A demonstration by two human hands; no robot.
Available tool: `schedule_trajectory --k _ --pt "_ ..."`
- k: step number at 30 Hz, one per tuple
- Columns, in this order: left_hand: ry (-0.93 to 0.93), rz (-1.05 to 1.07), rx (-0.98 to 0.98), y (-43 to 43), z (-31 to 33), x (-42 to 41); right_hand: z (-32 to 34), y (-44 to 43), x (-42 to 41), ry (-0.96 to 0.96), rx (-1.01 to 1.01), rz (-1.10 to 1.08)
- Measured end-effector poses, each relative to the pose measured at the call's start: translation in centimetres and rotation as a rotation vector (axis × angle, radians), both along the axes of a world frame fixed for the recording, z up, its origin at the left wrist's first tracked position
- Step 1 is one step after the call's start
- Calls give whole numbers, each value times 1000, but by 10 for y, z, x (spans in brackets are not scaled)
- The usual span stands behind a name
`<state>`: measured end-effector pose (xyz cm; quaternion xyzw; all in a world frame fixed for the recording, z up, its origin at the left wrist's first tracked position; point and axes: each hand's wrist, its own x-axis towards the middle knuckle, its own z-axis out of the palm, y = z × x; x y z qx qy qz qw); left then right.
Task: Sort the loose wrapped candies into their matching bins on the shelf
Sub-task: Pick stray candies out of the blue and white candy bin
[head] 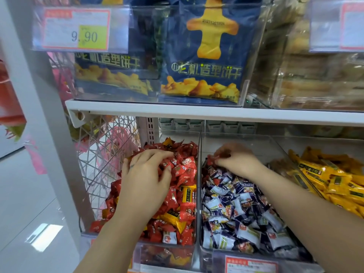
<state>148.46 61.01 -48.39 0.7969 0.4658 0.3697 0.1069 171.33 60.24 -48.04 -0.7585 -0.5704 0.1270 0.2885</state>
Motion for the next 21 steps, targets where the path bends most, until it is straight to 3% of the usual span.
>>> schedule_trajectory --k 3,5,8,12,17,21 --pt "-32 22 21 1 -1 -1 19 -7 -20 192 325 -28" --pt "-45 36 32 0 -2 0 31 -8 -38 255 363 128" --pt "-43 46 32 -2 -2 1 37 -2 -46 104 235 276" --pt "-3 20 -12 -2 -4 0 26 10 -8 95 222 109" --pt "83 2 -65 0 -6 0 -7 23 26 86 -14 11" --pt "87 10 -64 0 -6 3 -16 30 28 -116 -129 75"
